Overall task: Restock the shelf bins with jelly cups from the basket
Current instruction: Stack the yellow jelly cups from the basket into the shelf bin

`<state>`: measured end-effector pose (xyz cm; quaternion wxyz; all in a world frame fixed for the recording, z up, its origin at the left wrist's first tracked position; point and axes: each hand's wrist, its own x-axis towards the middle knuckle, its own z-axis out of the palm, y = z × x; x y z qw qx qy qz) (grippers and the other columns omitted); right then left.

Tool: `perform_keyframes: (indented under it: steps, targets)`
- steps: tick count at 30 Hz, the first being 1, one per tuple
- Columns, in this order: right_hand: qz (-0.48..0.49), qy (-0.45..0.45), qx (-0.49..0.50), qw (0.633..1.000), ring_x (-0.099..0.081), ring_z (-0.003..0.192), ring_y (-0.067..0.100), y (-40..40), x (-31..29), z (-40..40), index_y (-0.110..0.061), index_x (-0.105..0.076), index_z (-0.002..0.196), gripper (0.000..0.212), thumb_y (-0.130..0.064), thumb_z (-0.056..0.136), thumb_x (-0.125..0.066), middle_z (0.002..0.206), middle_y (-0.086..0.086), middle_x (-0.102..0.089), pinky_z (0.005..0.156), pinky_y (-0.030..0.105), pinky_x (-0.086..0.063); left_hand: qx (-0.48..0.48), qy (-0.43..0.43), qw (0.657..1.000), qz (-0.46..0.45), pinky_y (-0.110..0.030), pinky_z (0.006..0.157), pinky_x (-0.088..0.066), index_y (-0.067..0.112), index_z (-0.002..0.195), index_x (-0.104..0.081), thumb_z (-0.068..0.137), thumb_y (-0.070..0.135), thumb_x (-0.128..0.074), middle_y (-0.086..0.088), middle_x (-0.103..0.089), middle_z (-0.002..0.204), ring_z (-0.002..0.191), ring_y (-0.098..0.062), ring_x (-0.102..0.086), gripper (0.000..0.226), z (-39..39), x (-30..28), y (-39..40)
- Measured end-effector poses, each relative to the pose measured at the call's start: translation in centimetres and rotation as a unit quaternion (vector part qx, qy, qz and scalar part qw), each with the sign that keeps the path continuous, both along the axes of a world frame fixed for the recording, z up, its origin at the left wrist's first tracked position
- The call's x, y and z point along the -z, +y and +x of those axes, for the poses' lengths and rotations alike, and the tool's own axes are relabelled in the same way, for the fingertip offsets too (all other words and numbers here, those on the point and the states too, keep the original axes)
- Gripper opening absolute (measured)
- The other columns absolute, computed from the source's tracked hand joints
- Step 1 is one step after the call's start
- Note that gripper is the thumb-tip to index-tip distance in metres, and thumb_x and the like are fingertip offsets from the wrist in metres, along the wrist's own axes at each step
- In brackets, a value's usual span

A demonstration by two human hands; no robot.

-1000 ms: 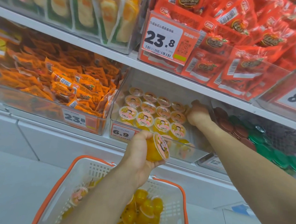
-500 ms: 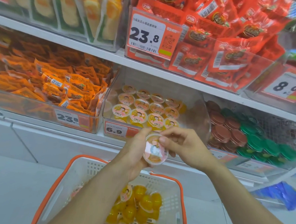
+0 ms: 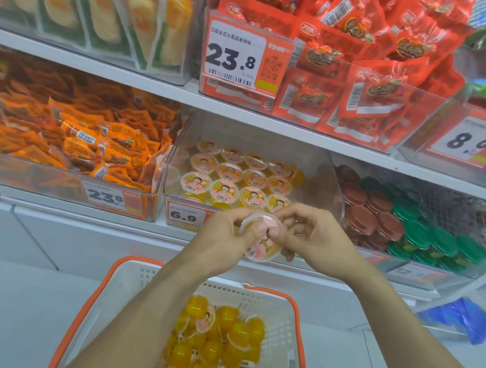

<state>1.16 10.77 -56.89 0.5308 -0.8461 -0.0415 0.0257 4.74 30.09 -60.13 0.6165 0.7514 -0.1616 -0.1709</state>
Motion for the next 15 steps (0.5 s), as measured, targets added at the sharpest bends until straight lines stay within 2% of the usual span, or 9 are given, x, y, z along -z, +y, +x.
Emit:
perform_keyframes:
  steps: [3,5,7,9,11,13,15]
  targets:
    - [-0.009,0.001,0.008,1.0,-0.065,0.051,0.03,-0.2,-0.2,0.0,-0.001,-0.064,0.093,0.025,-0.018,0.081,-0.077,0.068,0.026,-0.065,0.049,0.035,-0.053,-0.005,-0.009,1.0,-0.011,-0.036,0.09,-0.055,0.028,0.117,-0.071,0.097,0.028,-0.063,0.006,-0.074,0.103,0.097,-0.011,-0.068,0.022,0.0,0.1,-0.2]
    - [-0.011,-0.005,0.031,0.999,-0.065,0.049,0.032,-0.2,-0.4,0.0,0.001,-0.061,0.088,0.022,-0.014,0.083,-0.077,0.063,0.023,-0.066,0.049,0.035,-0.054,-0.041,0.004,0.999,-0.022,-0.028,0.079,-0.056,0.029,0.123,-0.066,0.1,0.026,-0.057,0.003,-0.072,0.099,0.086,-0.015,-0.069,0.025,-0.1,-0.3,-0.5]
    - [-0.066,-0.053,0.091,0.992,-0.065,0.046,0.027,-0.3,-0.5,0.4,-0.003,-0.064,0.082,0.016,-0.014,0.088,-0.075,0.057,0.015,-0.067,0.05,0.037,-0.055,-0.075,0.059,0.994,-0.058,-0.035,0.069,-0.058,0.026,0.124,-0.063,0.104,0.017,-0.048,-0.002,-0.07,0.095,0.079,-0.029,-0.071,0.026,-0.1,-0.7,-0.8]
    - [-0.177,-0.128,0.158,0.963,-0.066,0.047,0.017,-0.9,-0.3,1.6,-0.011,-0.066,0.076,0.017,-0.018,0.09,-0.071,0.055,0.002,-0.068,0.053,0.038,-0.057,-0.091,0.105,0.988,-0.073,-0.042,0.073,-0.061,0.023,0.118,-0.06,0.103,0.008,-0.045,-0.003,-0.068,0.096,0.084,-0.036,-0.072,0.025,0.0,-0.8,-0.8]
    - [-0.272,-0.183,0.2,0.923,-0.066,0.05,0.013,-1.8,-0.3,3.3,-0.013,-0.066,0.075,0.019,-0.023,0.091,-0.068,0.057,-0.003,-0.067,0.056,0.034,-0.056,-0.106,0.134,0.983,-0.07,-0.041,0.073,-0.061,0.014,0.112,-0.061,0.101,0.006,-0.048,-0.007,-0.068,0.097,0.083,-0.034,-0.072,0.019,0.2,-0.7,-0.6]
    - [-0.358,-0.211,0.217,0.883,-0.065,0.057,0.024,-2.9,-0.3,5.5,-0.007,-0.066,0.076,0.022,-0.024,0.091,-0.064,0.06,0.005,-0.067,0.056,0.032,-0.048,-0.118,0.163,0.976,-0.081,-0.035,0.065,-0.06,0.008,0.104,-0.063,0.099,0.005,-0.049,-0.011,-0.069,0.097,0.074,-0.031,-0.071,0.015,0.4,-0.6,-0.3]
    - [-0.432,-0.201,0.219,0.851,-0.061,0.063,0.041,-4.0,-0.2,8.0,0.0,-0.064,0.077,0.022,-0.018,0.089,-0.061,0.065,0.018,-0.065,0.057,0.034,-0.042,-0.122,0.179,0.972,-0.092,-0.032,0.06,-0.058,0.006,0.098,-0.063,0.1,0.006,-0.049,-0.014,-0.069,0.092,0.069,-0.027,-0.067,0.014,0.5,-0.7,-0.3]
